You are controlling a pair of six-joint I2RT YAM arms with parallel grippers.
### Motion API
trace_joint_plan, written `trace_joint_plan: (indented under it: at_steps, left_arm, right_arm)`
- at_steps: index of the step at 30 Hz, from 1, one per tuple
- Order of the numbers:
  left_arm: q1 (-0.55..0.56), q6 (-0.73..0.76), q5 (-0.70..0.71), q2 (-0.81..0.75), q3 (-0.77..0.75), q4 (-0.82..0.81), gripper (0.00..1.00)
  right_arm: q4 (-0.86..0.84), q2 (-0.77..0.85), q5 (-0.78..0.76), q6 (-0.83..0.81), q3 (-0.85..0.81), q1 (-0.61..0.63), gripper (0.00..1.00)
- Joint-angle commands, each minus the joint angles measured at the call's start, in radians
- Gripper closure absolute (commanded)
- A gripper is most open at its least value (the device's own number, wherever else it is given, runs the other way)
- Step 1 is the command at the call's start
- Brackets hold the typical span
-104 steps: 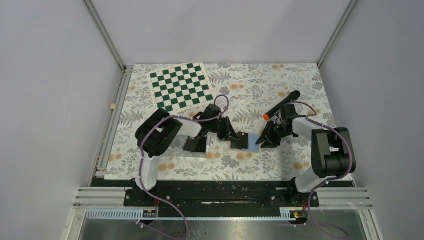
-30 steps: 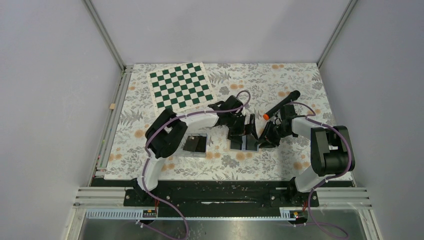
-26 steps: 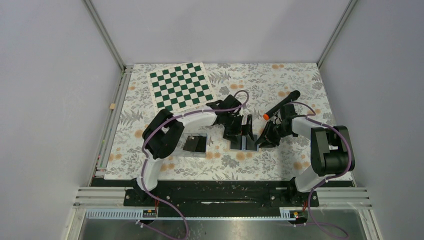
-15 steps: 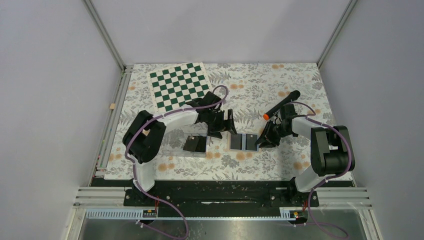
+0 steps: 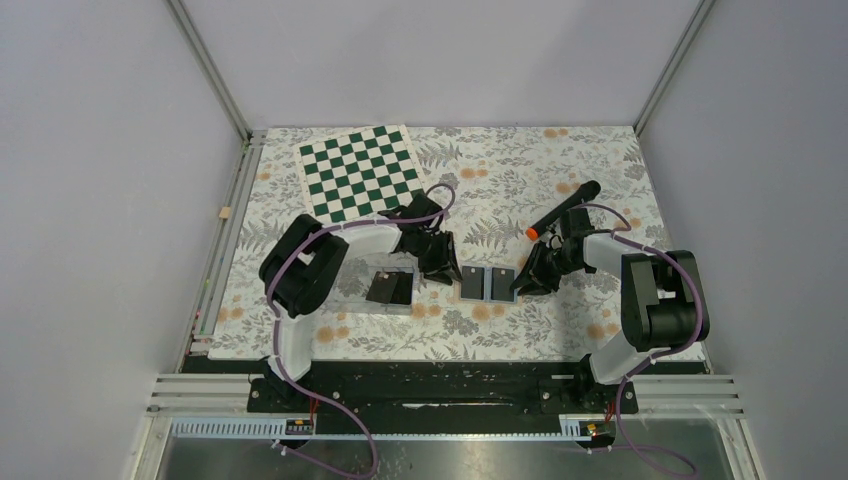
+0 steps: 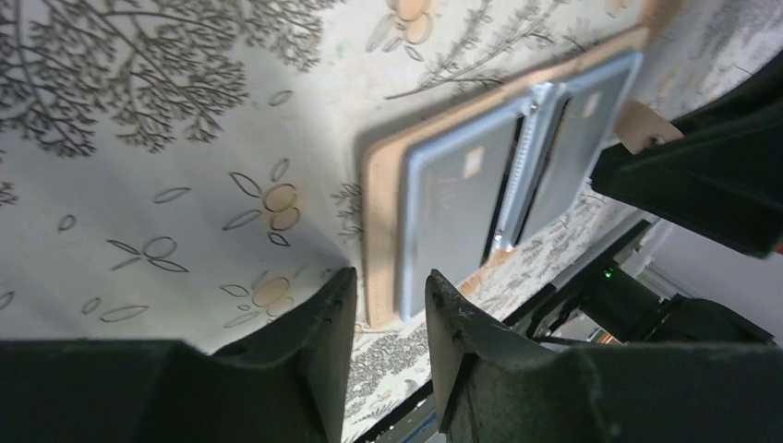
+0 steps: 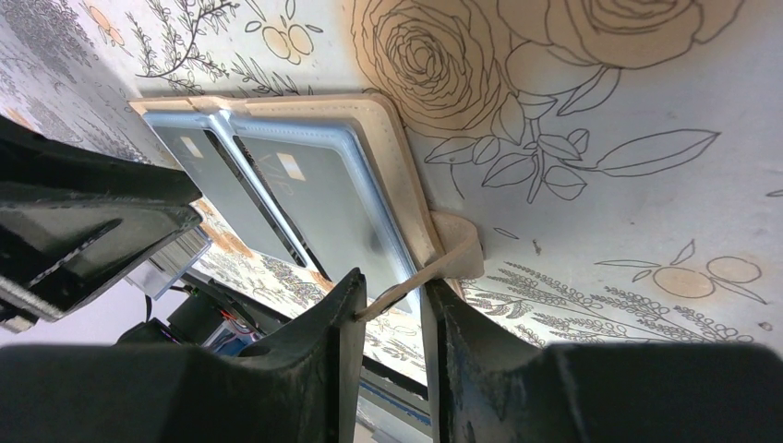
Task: Put the credit cards into the card holder
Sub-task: Close the card holder at the center of the board.
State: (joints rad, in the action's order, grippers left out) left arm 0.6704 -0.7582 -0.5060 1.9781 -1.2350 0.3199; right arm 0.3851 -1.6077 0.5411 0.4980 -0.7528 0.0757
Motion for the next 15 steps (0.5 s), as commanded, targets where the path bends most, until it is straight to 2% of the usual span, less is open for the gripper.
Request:
trace_joint_plan:
  at_steps: [1,8,15]
  left_arm:
    - [0.0,0.029,0.057,0.026,-0.059,0.027,0.65]
    - [0.001,0.033,0.022,0.086,-0.101,0.03,0.62]
    - [0.001,0.002,-0.058,0.041,-0.073,-0.064,0.63]
  right_arm:
    - [0.023,-0.012,-0.005,-0.006,-0.028,-0.001,0.66]
    - [0.023,-0.02,-0.003,-0.005,-0.034,-0.001,0.66]
    - [0.023,-0.022,0.0,-0.003,-0.035,-0.001,0.67]
